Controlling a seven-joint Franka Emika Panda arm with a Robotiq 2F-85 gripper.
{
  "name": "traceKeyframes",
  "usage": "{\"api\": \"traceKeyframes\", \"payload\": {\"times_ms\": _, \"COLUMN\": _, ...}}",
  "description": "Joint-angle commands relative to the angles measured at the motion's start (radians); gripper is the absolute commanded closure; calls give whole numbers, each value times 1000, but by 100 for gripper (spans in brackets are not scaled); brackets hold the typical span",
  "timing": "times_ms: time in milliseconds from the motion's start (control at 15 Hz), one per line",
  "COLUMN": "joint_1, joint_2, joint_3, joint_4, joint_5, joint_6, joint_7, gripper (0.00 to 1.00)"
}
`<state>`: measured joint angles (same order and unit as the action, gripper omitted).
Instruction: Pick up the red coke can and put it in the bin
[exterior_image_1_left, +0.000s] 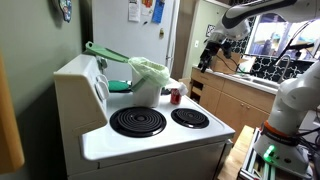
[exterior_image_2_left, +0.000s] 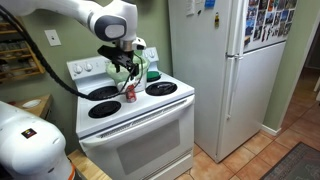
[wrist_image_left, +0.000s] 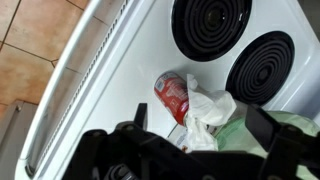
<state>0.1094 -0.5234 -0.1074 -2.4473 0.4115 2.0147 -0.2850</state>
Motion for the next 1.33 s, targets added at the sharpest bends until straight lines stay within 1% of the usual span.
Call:
{"api": "traceKeyframes", "payload": {"times_ms": 0, "joint_1": -22, "joint_2": 117, "joint_3": 53, "joint_4": 9, "joint_5": 12, "joint_6": 47, "joint_7": 127, "gripper": 0}}
{"api": "traceKeyframes", "payload": {"times_ms": 133, "joint_1": -40, "joint_2": 174, "joint_3": 82, "joint_4": 14, "joint_5": -13, "joint_6": 109, "joint_7": 214, "gripper": 0}}
{"api": "traceKeyframes", "payload": {"times_ms": 200, "joint_1": -43, "joint_2": 201, "joint_3": 90, "joint_4": 19, "joint_5": -10, "joint_6": 131, "joint_7": 253, "gripper": 0}}
{"api": "traceKeyframes", "payload": {"times_ms": 267, "joint_1": -37, "joint_2": 231, "joint_3": 90, "joint_4": 33, "joint_5": 22, "joint_6": 135, "joint_7": 281, "gripper": 0}}
{"api": "traceKeyframes", "payload": {"times_ms": 467, "joint_1": -23, "joint_2": 286, "joint_3": 73, "joint_4": 76, "joint_5": 142, "joint_6": 89, "joint_7": 318, "gripper": 0}}
{"api": "traceKeyframes", "payload": {"times_ms": 600, "joint_1": -29, "joint_2": 308, "joint_3": 72, "joint_4": 96, "joint_5": 208, "joint_6": 82, "joint_7": 333, "gripper": 0}}
{"api": "traceKeyframes", "payload": {"times_ms": 733, "joint_1": -41, "joint_2": 331, "joint_3": 76, "joint_4": 109, "joint_5": 252, "joint_6": 83, "joint_7": 364, "gripper": 0}}
{"api": "traceKeyframes", "payload": {"times_ms": 800, "joint_1": -44, "joint_2": 345, "joint_3": 75, "joint_4": 116, "joint_5": 276, "joint_6": 61, "joint_7": 381, "gripper": 0}}
{"api": "traceKeyframes", "payload": {"times_ms": 1133, "joint_1": -74, "joint_2": 393, "joint_3": 84, "joint_4": 121, "joint_5": 284, "joint_6": 2, "joint_7": 506, "gripper": 0}}
{"api": "traceKeyframes", "payload": {"times_ms": 1267, "joint_1": -82, "joint_2": 413, "joint_3": 74, "joint_4": 134, "joint_5": 344, "joint_6": -35, "joint_7": 523, "gripper": 0}}
